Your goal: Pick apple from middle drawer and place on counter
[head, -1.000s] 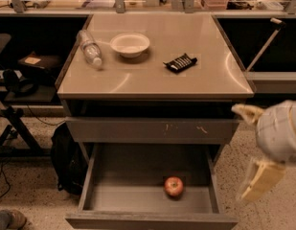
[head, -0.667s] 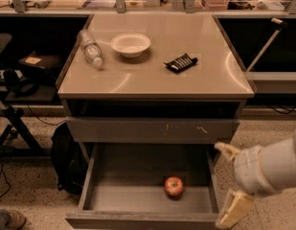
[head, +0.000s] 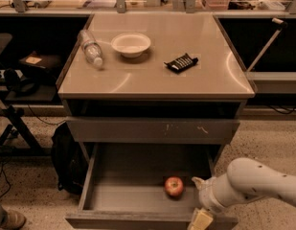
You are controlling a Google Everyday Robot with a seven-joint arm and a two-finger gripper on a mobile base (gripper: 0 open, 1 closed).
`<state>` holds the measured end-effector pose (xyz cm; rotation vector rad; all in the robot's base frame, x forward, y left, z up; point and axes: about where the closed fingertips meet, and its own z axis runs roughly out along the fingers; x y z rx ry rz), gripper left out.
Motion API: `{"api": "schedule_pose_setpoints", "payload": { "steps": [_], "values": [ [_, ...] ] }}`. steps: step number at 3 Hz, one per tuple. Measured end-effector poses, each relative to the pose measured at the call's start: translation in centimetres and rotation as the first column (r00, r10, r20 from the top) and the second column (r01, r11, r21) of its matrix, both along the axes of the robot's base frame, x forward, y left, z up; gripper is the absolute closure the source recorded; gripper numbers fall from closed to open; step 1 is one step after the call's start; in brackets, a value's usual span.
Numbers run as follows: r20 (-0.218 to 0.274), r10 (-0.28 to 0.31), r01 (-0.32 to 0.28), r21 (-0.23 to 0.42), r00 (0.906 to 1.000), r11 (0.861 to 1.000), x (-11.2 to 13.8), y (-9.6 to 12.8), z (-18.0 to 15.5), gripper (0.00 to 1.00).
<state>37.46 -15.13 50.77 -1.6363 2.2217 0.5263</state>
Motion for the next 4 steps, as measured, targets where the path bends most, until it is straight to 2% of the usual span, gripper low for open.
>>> {"api": "schedule_pose_setpoints", "payload": {
  "steps": [1, 2, 3, 4],
  "values": [
    [-0.033, -0.006, 0.007, 0.032, 0.9994, 0.999, 0.3, 2.0, -3.6, 0.0],
    [-0.068, -0.017, 0.026, 0.136, 0.9975, 0.99, -0.3, 1.6, -3.9, 0.0],
    [-0.067, -0.025, 0.047, 0.353, 0.9975, 0.934, 1.5, 1.9, -4.1, 0.0],
    [-0.02, -0.063, 0.065, 0.502, 0.9978, 0.863, 6.8, 3.5, -5.1, 0.0]
  ]
}}
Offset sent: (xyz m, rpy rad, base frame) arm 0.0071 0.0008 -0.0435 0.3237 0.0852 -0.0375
